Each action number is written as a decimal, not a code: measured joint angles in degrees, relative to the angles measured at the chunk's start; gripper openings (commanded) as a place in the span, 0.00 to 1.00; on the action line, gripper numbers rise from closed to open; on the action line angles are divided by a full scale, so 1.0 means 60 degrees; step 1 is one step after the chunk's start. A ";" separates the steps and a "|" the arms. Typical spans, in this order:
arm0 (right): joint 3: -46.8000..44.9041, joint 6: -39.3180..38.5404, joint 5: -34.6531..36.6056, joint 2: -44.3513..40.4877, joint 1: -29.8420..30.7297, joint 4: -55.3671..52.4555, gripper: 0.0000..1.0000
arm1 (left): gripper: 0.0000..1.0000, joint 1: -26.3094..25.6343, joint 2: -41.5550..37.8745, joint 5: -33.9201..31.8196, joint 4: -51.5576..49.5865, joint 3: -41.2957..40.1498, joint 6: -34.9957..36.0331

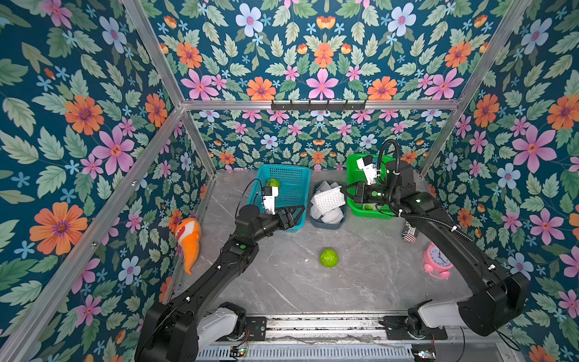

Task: Sleeve custard apples in foam nets
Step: Open the foam net.

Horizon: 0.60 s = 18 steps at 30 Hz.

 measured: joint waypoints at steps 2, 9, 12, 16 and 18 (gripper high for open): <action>-0.0120 0.0135 -0.0124 -0.0109 -0.0004 0.0164 0.00 | 0.70 0.0007 -0.0022 0.0328 0.0721 -0.0138 -0.0310; -0.0357 0.0521 -0.0339 -0.0321 -0.0007 0.0576 0.00 | 0.72 -0.0004 0.0091 0.1064 0.1905 -0.0244 -0.0823; -0.0437 0.0688 -0.0466 -0.0364 -0.0007 0.0761 0.00 | 0.71 -0.0033 0.0186 0.1188 0.2197 -0.0204 -0.1042; -0.0521 0.0823 -0.0597 -0.0368 -0.0007 0.0860 0.00 | 0.69 -0.0124 0.0299 0.1373 0.2404 -0.0138 -0.1075; -0.0561 0.0852 -0.0670 -0.0390 -0.0007 0.0947 0.00 | 0.67 -0.0178 0.0357 0.1384 0.2433 -0.0102 -0.1107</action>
